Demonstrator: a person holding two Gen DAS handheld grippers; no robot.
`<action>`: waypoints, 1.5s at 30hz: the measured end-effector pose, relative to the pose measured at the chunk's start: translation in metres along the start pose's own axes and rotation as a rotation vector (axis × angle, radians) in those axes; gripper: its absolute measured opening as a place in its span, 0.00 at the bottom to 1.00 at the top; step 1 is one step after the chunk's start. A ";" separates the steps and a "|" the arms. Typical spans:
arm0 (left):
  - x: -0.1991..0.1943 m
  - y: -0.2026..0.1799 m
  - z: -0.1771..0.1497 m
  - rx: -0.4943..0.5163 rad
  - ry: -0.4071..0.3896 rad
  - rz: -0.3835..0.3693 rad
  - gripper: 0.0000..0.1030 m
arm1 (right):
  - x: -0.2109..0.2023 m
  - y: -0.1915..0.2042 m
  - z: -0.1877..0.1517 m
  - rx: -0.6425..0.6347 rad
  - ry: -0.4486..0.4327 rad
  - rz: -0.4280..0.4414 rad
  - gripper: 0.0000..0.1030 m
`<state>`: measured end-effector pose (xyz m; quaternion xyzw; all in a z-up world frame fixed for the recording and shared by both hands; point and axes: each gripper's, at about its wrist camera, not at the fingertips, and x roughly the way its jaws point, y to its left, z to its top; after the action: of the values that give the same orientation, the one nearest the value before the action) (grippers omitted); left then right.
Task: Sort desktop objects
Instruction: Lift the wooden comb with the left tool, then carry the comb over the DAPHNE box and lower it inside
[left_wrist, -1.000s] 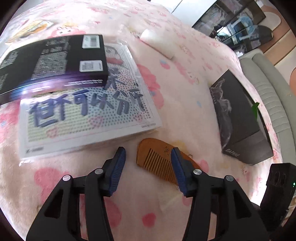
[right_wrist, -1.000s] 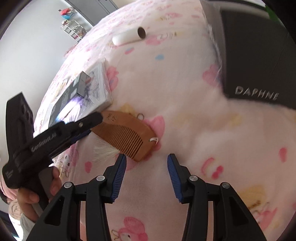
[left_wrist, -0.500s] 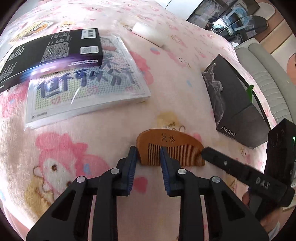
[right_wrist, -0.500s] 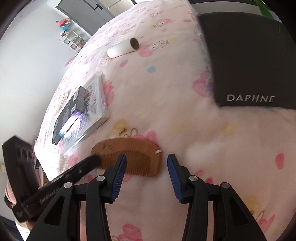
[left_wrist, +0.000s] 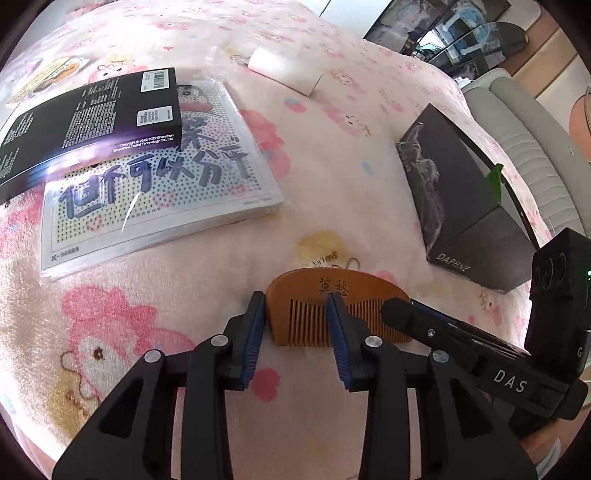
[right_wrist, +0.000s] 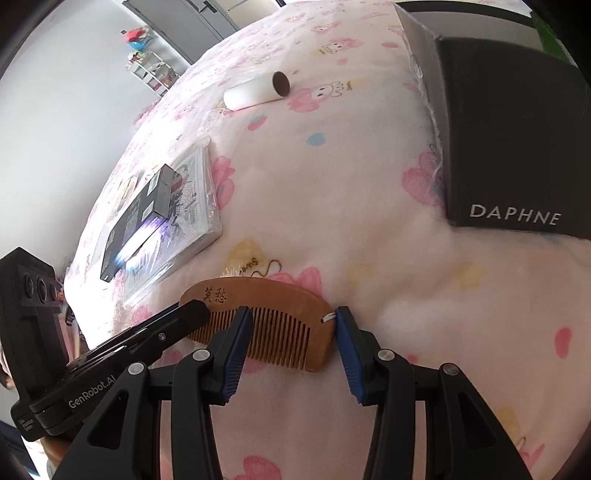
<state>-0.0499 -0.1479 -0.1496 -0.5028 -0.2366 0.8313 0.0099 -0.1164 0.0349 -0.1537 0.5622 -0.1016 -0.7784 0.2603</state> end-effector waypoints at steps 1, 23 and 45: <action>0.000 0.000 -0.002 0.000 0.002 -0.001 0.32 | 0.000 -0.001 -0.001 0.005 0.003 0.002 0.40; -0.035 -0.089 0.005 0.125 -0.074 -0.110 0.29 | -0.100 -0.021 -0.001 0.035 -0.173 -0.047 0.35; 0.013 -0.239 0.090 0.272 -0.064 -0.202 0.30 | -0.190 -0.110 0.087 0.056 -0.293 -0.183 0.35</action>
<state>-0.1850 0.0330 -0.0292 -0.4440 -0.1714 0.8659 0.1538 -0.1846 0.2152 -0.0168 0.4567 -0.1085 -0.8693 0.1551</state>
